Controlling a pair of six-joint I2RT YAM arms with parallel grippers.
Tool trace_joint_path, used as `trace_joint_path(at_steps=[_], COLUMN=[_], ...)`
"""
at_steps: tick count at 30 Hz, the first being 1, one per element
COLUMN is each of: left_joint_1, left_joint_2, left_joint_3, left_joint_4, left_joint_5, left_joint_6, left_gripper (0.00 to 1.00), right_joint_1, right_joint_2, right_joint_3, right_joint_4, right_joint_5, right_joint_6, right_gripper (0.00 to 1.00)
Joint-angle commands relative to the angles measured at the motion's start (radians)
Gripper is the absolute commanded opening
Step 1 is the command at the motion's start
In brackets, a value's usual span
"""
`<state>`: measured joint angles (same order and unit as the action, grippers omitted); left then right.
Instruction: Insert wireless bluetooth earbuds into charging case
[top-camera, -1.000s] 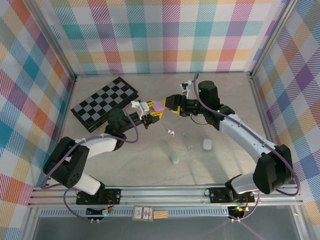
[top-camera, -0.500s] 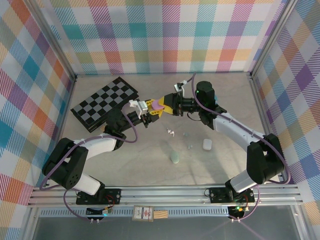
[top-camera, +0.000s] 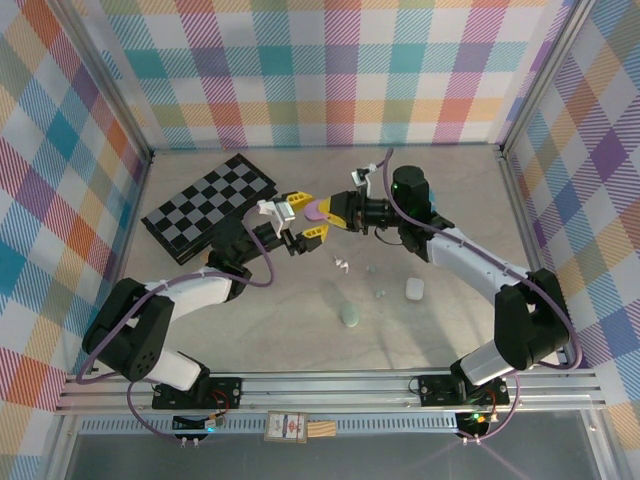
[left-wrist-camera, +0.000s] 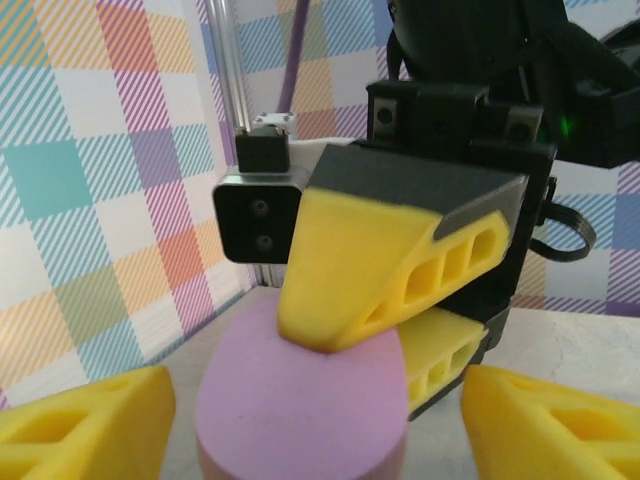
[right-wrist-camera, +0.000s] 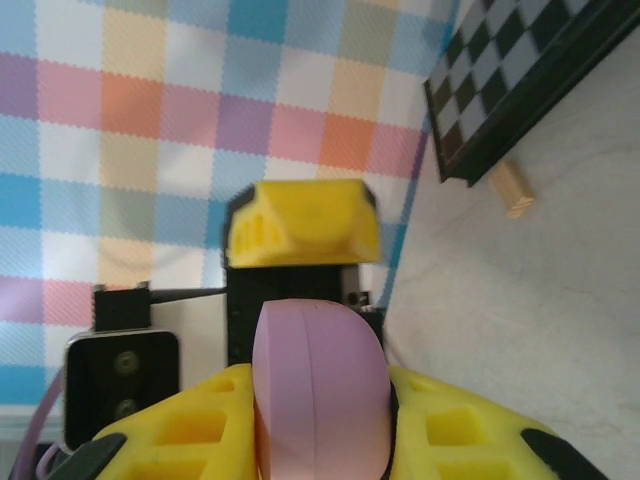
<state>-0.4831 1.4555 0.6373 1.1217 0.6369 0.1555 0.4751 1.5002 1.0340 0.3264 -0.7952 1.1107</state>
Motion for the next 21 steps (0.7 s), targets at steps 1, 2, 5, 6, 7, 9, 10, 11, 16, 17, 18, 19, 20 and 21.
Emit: trace_joint_path(at_steps=[1, 2, 5, 6, 7, 9, 10, 11, 16, 17, 18, 19, 20, 21], left_joint_1=[-0.003, -0.003, -0.005, -0.005, -0.006, -0.013, -0.017, -0.022, -0.055, -0.063, -0.069, -0.075, -0.081, -0.084], left_joint_2=[-0.053, -0.063, -0.090, -0.100, -0.110, -0.131, -0.139, -0.147, -0.177, -0.181, -0.184, -0.187, -0.191, -0.195], left_joint_3=[-0.030, -0.043, -0.077, -0.088, -0.097, -0.117, -0.128, -0.139, -0.179, -0.185, -0.190, -0.196, -0.201, -0.206], left_joint_4=[-0.054, -0.067, -0.127, -0.154, -0.182, -0.232, -0.248, -0.261, -0.326, -0.342, -0.351, -0.362, -0.370, -0.374], left_joint_5=[-0.008, -0.010, -0.022, -0.026, -0.030, -0.039, -0.042, -0.045, -0.059, -0.059, -0.059, -0.060, -0.059, -0.060], left_joint_6=[0.052, 0.061, 0.076, 0.085, 0.091, 0.098, 0.100, 0.100, 0.098, 0.096, 0.095, 0.092, 0.087, 0.082], left_gripper=[0.85, 0.89, 0.95, 0.97, 0.98, 1.00, 1.00, 1.00, 1.00, 1.00, 1.00, 1.00, 1.00, 1.00], right_joint_1=[-0.039, -0.051, -0.085, -0.093, -0.098, -0.109, -0.116, -0.123, -0.144, -0.144, -0.145, -0.145, -0.145, -0.148], right_joint_2=[-0.021, -0.012, 0.028, 0.045, 0.061, 0.107, 0.138, 0.178, 0.346, 0.378, 0.405, 0.436, 0.463, 0.483], right_joint_3=[-0.020, -0.023, -0.030, -0.024, -0.015, 0.007, 0.023, 0.039, 0.110, 0.130, 0.148, 0.168, 0.183, 0.196], right_joint_4=[-0.082, -0.103, -0.142, -0.171, -0.196, -0.239, -0.247, -0.249, -0.213, -0.219, -0.225, -0.232, -0.238, -0.244], right_joint_5=[0.092, 0.112, 0.164, 0.191, 0.217, 0.270, 0.284, 0.290, 0.334, 0.345, 0.355, 0.364, 0.370, 0.376], right_joint_6=[-0.110, -0.129, -0.176, -0.203, -0.231, -0.279, -0.294, -0.302, -0.306, -0.310, -0.314, -0.317, -0.319, -0.320], right_gripper=[0.19, 0.19, 0.19, 0.19, 0.19, 0.19, 0.19, 0.19, 0.19, 0.19, 0.19, 0.20, 0.20, 0.20])
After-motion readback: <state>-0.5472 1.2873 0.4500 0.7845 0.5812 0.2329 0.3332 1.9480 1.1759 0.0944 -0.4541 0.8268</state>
